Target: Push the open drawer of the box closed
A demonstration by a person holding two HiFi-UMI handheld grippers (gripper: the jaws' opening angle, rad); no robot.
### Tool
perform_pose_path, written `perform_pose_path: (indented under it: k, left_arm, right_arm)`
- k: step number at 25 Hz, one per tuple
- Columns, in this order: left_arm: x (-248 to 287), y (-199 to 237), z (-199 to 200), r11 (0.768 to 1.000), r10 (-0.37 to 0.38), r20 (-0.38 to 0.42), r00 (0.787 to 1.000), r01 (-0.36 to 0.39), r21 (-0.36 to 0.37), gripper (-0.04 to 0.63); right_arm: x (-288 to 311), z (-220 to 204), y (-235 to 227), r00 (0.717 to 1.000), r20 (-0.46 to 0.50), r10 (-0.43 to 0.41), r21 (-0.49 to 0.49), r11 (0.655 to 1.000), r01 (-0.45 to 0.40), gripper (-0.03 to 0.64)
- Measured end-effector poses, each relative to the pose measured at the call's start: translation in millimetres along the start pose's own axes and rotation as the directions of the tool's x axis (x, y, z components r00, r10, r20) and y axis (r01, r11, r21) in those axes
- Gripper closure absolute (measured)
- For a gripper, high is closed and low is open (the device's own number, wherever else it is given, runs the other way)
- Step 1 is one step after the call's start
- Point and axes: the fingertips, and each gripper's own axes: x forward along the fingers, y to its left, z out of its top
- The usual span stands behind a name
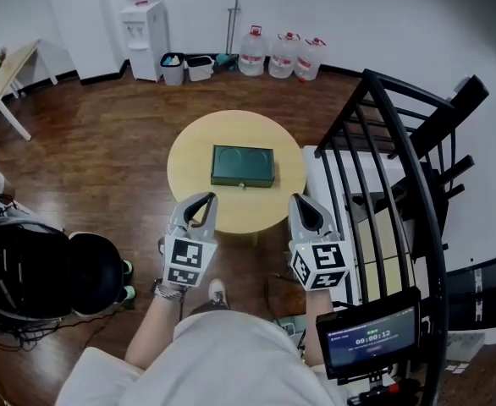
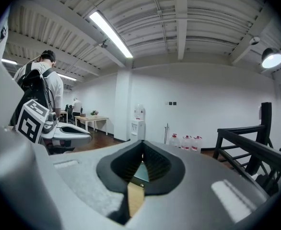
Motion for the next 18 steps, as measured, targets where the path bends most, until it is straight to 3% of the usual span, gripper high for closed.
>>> perform_pose_path:
  k: [6,11,18]
  left_arm:
    - [-49,-47,23,1.000,0.016,0.055,0.998,-0.016,-0.010,0.588]
    - [-103,-120,11,0.999,-0.004,0.058,0.998,0.007,-0.049,0.588]
    - [-182,-203,-19,0.997,0.000,-0.008,1.000,-0.001,-0.074,0.588]
  right_arm:
    - [-68,1,9,1.000,0.006,0.023,0.006,1.000,-0.023,0.612]
    - [-149,-19,24,0.998,0.043,0.054,0.015,0.998,-0.055,0.612]
    - [-257,-63,53,0.995,-0.004,0.095,0.040,0.995,-0.095,0.612]
